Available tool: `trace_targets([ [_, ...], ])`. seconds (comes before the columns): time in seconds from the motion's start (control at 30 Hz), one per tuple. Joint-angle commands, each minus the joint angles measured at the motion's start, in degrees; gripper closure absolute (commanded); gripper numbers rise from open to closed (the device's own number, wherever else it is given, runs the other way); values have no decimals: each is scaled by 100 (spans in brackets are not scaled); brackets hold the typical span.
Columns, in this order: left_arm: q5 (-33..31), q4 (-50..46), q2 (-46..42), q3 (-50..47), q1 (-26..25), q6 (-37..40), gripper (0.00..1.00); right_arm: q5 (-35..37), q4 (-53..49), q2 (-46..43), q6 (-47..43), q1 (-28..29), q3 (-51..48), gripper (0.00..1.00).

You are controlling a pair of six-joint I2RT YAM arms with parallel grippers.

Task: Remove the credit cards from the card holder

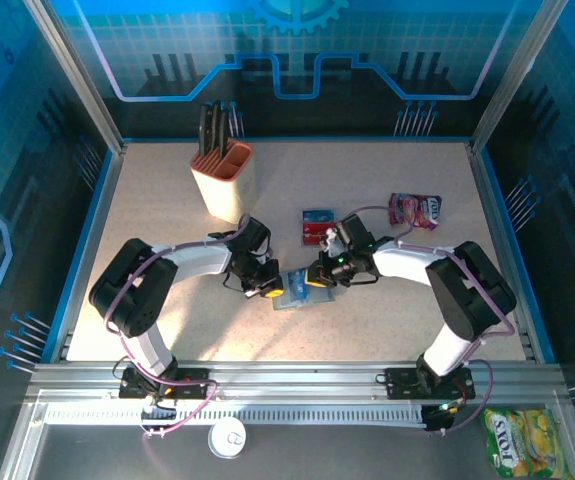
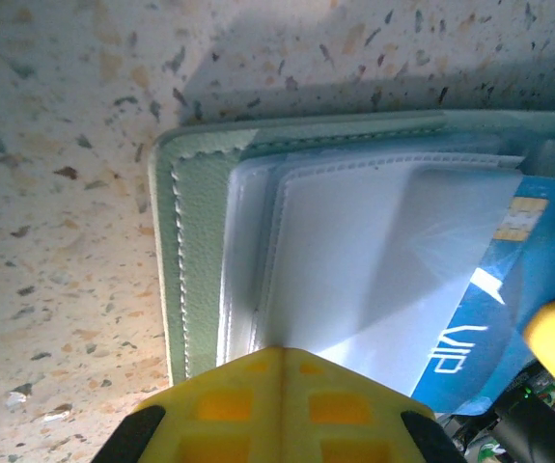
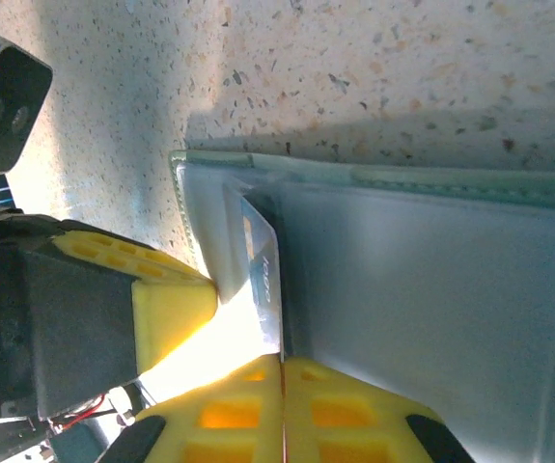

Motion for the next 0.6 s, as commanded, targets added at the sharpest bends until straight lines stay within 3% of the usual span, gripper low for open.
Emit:
trace_targets([
  [0.0,-267,-489,145,-6,1,159,100,253,-613,-275,-374,-115,121,92],
  [0.3,-260,-523,107,101,0,208,100,566,-1488,-589,-889,-174,618,94],
  [0.57,-179,-494,109,203,36,295,100,820,-2259,-611,-1880,-330,1147,96],
])
